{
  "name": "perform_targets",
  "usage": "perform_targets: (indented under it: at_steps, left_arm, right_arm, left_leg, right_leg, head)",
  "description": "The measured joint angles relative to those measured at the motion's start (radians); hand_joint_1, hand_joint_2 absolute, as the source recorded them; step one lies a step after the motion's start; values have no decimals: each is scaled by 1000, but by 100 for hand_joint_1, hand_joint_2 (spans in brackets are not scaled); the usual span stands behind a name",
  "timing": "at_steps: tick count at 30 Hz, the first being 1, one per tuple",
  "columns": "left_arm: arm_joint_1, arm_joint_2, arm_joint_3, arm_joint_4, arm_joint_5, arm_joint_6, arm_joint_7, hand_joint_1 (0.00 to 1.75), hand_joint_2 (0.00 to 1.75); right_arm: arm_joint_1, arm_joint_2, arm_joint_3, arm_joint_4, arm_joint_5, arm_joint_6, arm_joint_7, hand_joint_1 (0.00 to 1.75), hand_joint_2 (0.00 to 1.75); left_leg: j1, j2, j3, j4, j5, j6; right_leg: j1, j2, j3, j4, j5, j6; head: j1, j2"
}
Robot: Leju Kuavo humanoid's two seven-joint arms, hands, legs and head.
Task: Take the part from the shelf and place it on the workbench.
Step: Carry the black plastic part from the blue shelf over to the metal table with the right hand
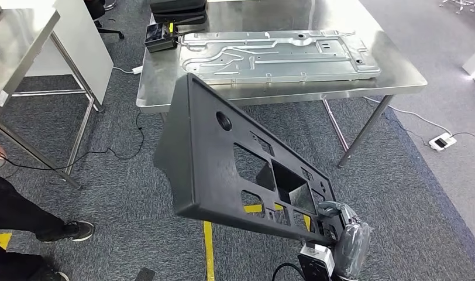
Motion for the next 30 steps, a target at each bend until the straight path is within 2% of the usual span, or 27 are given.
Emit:
perform_targets:
  at_steps: [1, 2, 4, 5, 6, 10, 12, 15, 16, 17, 18, 19, 20, 22, 23, 25, 26, 27, 28, 30]
  left_arm:
    - [2, 0, 0, 0, 0, 0, 0, 0, 175]
    - [3, 0, 0, 0, 0, 0, 0, 0, 175]
    - [4, -1, 0, 0, -1, 0, 0, 0, 175]
    - [3, -1, 0, 0, -2, 0, -1, 0, 175]
    - [2, -1, 0, 0, -2, 0, -1, 0, 175]
    - [0, -1, 0, 0, -3, 0, -2, 0, 175]
    - [-2, -1, 0, 0, -3, -1, -3, 0, 175]
    - [-1, -1, 0, 0, -3, -2, -3, 0, 175]
    - [1, -1, 0, 0, -3, -2, -3, 0, 175]
    - [2, -1, 0, 0, -4, -2, -3, 0, 175]
    - [2, -1, 0, 0, -5, -2, -3, 0, 175]
    - [2, -1, 0, 0, -6, -2, -3, 0, 175]
    - [1, 0, 0, 0, -6, -2, -3, 0, 175]
    - [0, 3, 0, 0, -7, -2, -3, 0, 175]
    - [1, 4, 0, 0, -6, -2, -3, 0, 175]
    - [4, 3, 0, 0, -7, -2, -4, 0, 175]
    - [4, 2, 0, 0, -7, -2, -4, 0, 175]
    - [3, 2, 0, 0, -8, -2, -4, 0, 175]
    - [0, 1, 0, 0, -8, -2, -4, 0, 175]
    - [-2, -1, 0, 0, -9, -3, -5, 0, 175]
  right_arm:
    - [1, 0, -2, 0, 2, 0, -1, 175, 175]
    - [2, 0, -4, 0, 4, 0, -2, 175, 175]
    - [2, 0, -10, -2, 11, 0, -6, 175, 175]
    - [2, 0, -13, -3, 15, 0, -8, 175, 175]
    - [3, 0, -16, -6, 19, 0, -10, 175, 175]
    - [6, 0, -27, -19, 29, 0, -11, 175, 175]
    - [6, 1, -31, -27, 33, 0, -12, 175, 175]
    - [5, 2, -36, -31, 38, 0, -13, 175, 175]
    - [6, 2, -39, -31, 40, 0, -13, 175, 175]
    - [6, 2, -42, -32, 42, 0, -13, 175, 175]
    - [7, 2, -45, -35, 44, 0, -13, 175, 175]
    - [7, 2, -47, -39, 46, 0, -13, 175, 175]
    - [7, 2, -49, -43, 48, 0, -13, 175, 175]
    - [7, 2, -52, -47, 50, 0, -14, 175, 175]
    - [8, 2, -53, -48, 52, 0, -14, 175, 175]
    - [9, 2, -58, -53, 55, 0, -14, 175, 175]
    - [9, 2, -61, -55, 57, 0, -14, 175, 175]
    - [7, 2, -63, -58, 58, 0, -14, 175, 175]
    - [6, 2, -66, -59, 59, 0, -14, 175, 175]
    - [5, 1, -71, -61, 62, 0, -13, 175, 175]
  left_leg:
    - [1, 0, 7, 0, -7, -2]
    - [3, -1, 16, 0, -14, -6]
    - [7, -2, 37, 1, -32, -15]
    - [8, -4, 45, 3, -40, -21]
    - [7, -4, 48, 3, -47, -28]
    - [5, -4, 53, 20, -55, -50]
    - [7, -3, 12, 100, -77, -56]
    - [7, -2, -102, 280, -149, -62]
    - [6, -2, -125, 301, -152, -59]
    - [4, -2, -131, 285, -131, -53]
    - [0, -2, -120, 234, -90, -43]
    - [-6, -2, -99, 164, -40, -27]
    - [-14, -1, -79, 106, -11, -12]
    - [-29, -2, -55, 35, 1, 12]
    - [-33, -3, -48, 24, -5, 18]
    - [-30, -4, -18, -8, 14, 25]
    - [-25, -3, -2, -19, 21, 27]
    - [-21, -3, 11, -26, 24, 26]
    - [-18, -2, 17, -29, 22, 25]
    - [-16, -3, 24, -29, 12, 22]
  right_leg:
    - [-3, -1, -20, 9, 5, 4]
    - [-6, -1, -24, -17, 33, 7]
    - [-12, -3, 7, -135, 126, 12]
    - [-11, -5, 21, -187, 152, 11]
    - [-10, -6, 29, -218, 168, 6]
    - [-8, -5, 40, -233, 172, -27]
    - [-7, -6, 55, -239, 168, -39]
    - [0, -6, 72, -241, 153, -51]
    - [3, -4, 79, -241, 147, -53]
    - [7, -2, 87, -241, 141, -55]
    - [12, -1, 97, -241, 135, -55]
    - [15, 0, 104, -243, 128, -56]
    - [18, 0, 111, -244, 123, -55]
    - [16, 1, 120, -249, 115, -48]
    - [14, 0, 126, -248, 119, -41]
    - [15, -1, 138, -238, 125, -32]
    - [16, -2, 136, -221, 118, -29]
    - [15, -2, 124, -192, 98, -24]
    - [11, -2, 99, -147, 71, -18]
    - [3, -2, 23, -39, 22, -4]
  head:
    - [0, 0]
    - [0, 0]
    - [0, 0]
    - [1, 0]
    - [1, 0]
    - [0, 0]
    - [-1, 0]
    - [-1, 0]
    - [-1, 0]
    - [-1, 0]
    - [-1, 0]
    - [-1, 0]
    - [0, 0]
    - [0, 0]
    - [0, 0]
    - [-1, 0]
    - [0, 0]
    - [0, 0]
    - [1, 0]
    - [1, 0]
